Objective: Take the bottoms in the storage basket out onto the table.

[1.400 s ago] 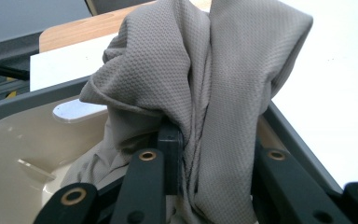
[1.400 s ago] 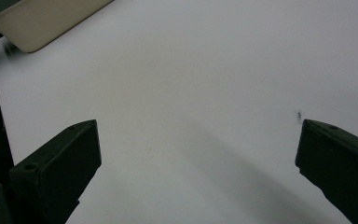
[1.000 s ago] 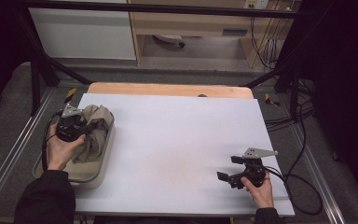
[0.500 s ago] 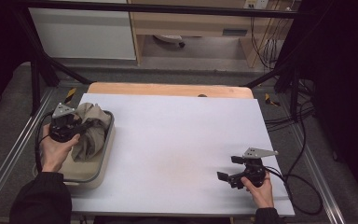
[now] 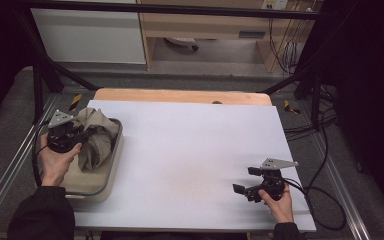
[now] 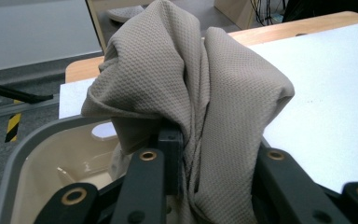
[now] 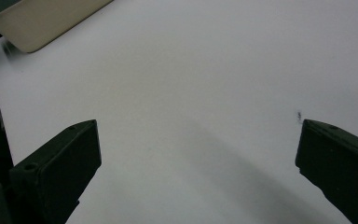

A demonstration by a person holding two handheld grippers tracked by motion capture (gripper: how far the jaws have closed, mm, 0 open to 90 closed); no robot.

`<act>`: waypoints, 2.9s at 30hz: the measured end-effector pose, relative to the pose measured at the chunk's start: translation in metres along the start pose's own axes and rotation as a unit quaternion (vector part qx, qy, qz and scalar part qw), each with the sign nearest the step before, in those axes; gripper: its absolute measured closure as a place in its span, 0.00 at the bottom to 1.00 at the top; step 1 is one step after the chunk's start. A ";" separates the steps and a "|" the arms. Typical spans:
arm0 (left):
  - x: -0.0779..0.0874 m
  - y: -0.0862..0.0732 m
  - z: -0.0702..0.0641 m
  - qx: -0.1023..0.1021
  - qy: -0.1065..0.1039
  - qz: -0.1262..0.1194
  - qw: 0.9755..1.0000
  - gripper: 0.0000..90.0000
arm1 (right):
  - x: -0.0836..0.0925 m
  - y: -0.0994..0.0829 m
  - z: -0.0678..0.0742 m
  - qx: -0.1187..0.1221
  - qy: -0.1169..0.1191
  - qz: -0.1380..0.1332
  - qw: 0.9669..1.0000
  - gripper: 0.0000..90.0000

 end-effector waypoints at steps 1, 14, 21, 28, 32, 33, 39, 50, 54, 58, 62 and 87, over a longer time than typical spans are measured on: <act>0.001 0.000 0.000 0.002 0.001 -0.003 1.000 0.80 | 0.000 0.000 0.000 0.000 0.000 0.000 1.000 0.01; 0.014 0.003 0.003 0.017 0.001 -0.036 0.999 0.80 | 0.000 0.000 0.000 0.000 0.000 0.000 1.000 0.01; 0.022 0.005 0.003 0.019 0.002 -0.054 0.998 0.80 | 0.000 0.000 0.000 0.000 0.000 0.000 1.000 0.01; 0.029 0.008 0.001 0.022 0.004 -0.074 0.997 0.80 | 0.000 0.000 0.000 0.000 -0.001 0.001 1.000 0.01; 0.032 0.009 0.000 0.021 0.006 -0.083 0.996 0.80 | 0.000 0.000 0.000 0.000 0.000 0.000 1.000 0.01; 0.033 0.010 0.000 0.021 0.006 -0.086 0.996 0.80 | 0.000 0.000 0.000 0.000 0.000 0.000 1.000 0.01; 0.040 0.013 -0.001 0.026 0.005 -0.101 0.995 0.80 | 0.000 0.000 0.000 0.000 0.000 0.000 1.000 0.01; 0.053 0.019 -0.003 0.029 0.004 -0.129 0.991 0.80 | 0.000 0.000 0.000 0.000 0.000 0.000 1.000 0.01; 0.056 0.021 -0.004 0.030 0.006 -0.142 0.989 0.80 | 0.000 0.000 0.000 0.001 0.000 0.000 1.000 0.01; 0.059 0.022 -0.005 0.032 0.009 -0.153 0.988 0.80 | 0.000 0.000 0.000 0.000 0.000 0.000 1.000 0.01; 0.063 0.023 -0.004 0.034 0.011 -0.162 0.986 0.80 | 0.000 0.000 0.000 -0.001 0.000 -0.001 1.000 0.01; 0.086 0.036 -0.010 0.037 0.004 -0.210 0.977 0.80 | 0.000 0.000 0.000 -0.001 -0.001 -0.001 1.000 0.01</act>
Point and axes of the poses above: each handheld gripper's, and its own axes: x roughly backward along the jaws, y roughly out of its top, z roughly to its left, the point moved 4 cm from there along -x, roughly forward along the jaws, and after that the axes turned 7 degrees about z, right-handed, at the moved point
